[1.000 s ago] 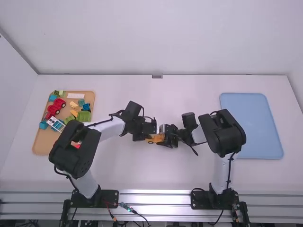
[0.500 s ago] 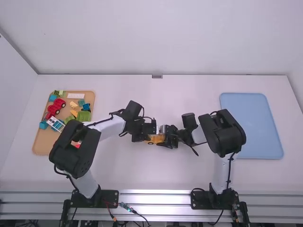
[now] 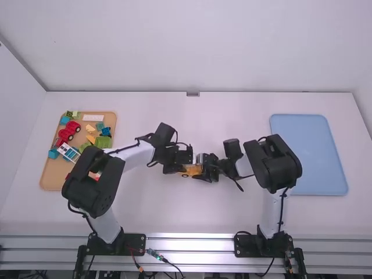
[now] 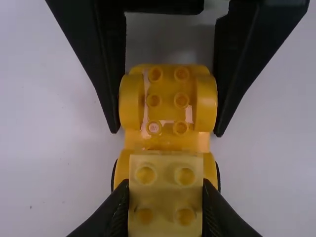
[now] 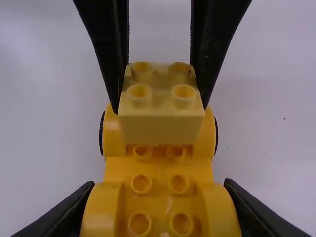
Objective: Assemble lego blocks to make yellow taxi
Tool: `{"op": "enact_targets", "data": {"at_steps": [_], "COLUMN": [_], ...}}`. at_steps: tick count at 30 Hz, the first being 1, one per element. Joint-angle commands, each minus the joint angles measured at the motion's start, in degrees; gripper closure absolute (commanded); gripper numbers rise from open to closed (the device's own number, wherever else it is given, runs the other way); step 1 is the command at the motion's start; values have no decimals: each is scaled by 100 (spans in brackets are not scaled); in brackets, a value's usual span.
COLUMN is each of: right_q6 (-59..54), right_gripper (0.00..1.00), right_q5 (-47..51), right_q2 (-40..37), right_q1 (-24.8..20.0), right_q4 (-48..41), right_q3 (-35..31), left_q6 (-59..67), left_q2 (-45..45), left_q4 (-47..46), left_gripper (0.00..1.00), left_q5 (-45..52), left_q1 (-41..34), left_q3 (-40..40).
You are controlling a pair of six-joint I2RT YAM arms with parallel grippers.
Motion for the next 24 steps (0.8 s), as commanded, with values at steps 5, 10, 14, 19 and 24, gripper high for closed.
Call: {"op": "enact_targets", "data": {"at_steps": [5,10,14,19,24], "right_q6": [146,164,177,122,114], "right_gripper": [48,48,47,48,48], "right_q5": [1047,1064,1045,1043,1045], "right_q2": [262,265,262,265,265], "right_q1": [-63,-63,-63,-66,-66], "right_q4": [264,459,317,-328,-667], "right_q3": [-369,-466,-382,-81,90], "left_q6": [28,30,28,28,-9], "left_q2": [103,103,103,103,103], "left_q4": [14,-6,-8,-6,12], "left_gripper": [98,98,98,73,65], "left_q5": [175,173,175,173,177], "left_q1": [-79,-94,-101,-105,-88], "left_q3": [-234,-229,-227,-229,-229]}}
